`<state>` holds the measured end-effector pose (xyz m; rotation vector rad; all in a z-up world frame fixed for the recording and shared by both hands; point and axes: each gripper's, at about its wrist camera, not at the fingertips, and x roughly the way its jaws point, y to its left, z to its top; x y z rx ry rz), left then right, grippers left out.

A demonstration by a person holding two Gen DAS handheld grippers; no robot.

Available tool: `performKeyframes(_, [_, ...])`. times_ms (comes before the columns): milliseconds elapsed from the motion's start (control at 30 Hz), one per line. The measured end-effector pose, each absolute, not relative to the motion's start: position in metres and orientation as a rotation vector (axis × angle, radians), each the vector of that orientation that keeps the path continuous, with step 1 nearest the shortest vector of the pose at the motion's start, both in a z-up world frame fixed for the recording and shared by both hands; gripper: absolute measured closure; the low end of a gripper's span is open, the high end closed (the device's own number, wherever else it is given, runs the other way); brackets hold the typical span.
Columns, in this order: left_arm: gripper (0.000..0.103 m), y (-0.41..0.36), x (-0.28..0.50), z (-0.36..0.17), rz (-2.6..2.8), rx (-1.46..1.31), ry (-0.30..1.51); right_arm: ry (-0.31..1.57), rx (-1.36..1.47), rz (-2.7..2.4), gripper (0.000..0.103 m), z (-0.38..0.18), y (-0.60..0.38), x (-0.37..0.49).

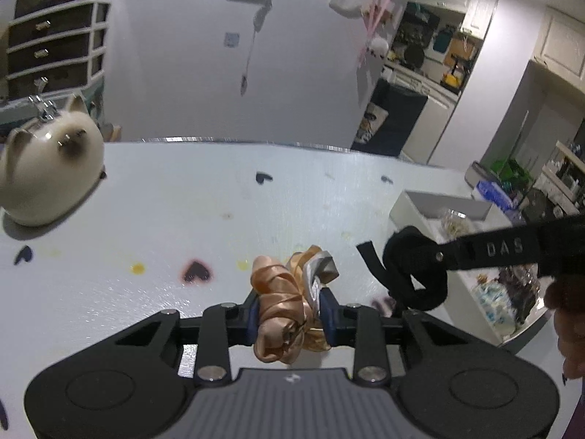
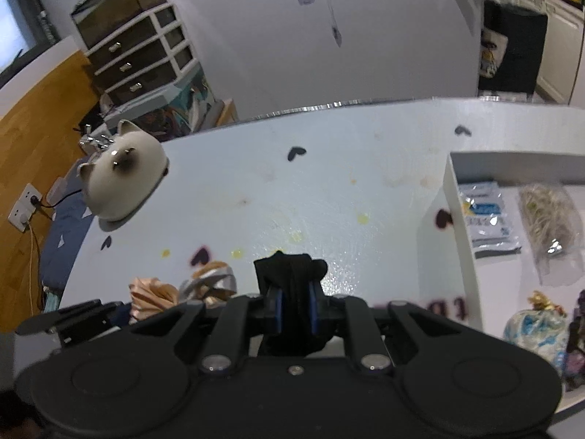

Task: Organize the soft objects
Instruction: 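Lift and carry the satin and black scrunchies over the white tray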

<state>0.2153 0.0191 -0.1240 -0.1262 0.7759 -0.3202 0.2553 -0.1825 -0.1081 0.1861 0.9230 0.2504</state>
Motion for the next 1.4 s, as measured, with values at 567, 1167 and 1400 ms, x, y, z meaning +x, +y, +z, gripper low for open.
performKeyframes(567, [0.07,-0.021,0.163,-0.048,-0.224,-0.152,0.707,0.739,0.184,0.274,0.088,-0.052,-0.254,0.188])
performKeyframes(1167, [0.07,-0.159,0.17,-0.018,-0.207,-0.156,0.652,0.685,0.171,0.283,0.088,-0.033,-0.401,0.189])
performKeyframes(1400, [0.07,-0.221,0.189,-0.018,-0.23,-0.151,0.643,0.673,0.171,0.248,0.088,-0.036,-0.466,0.202])
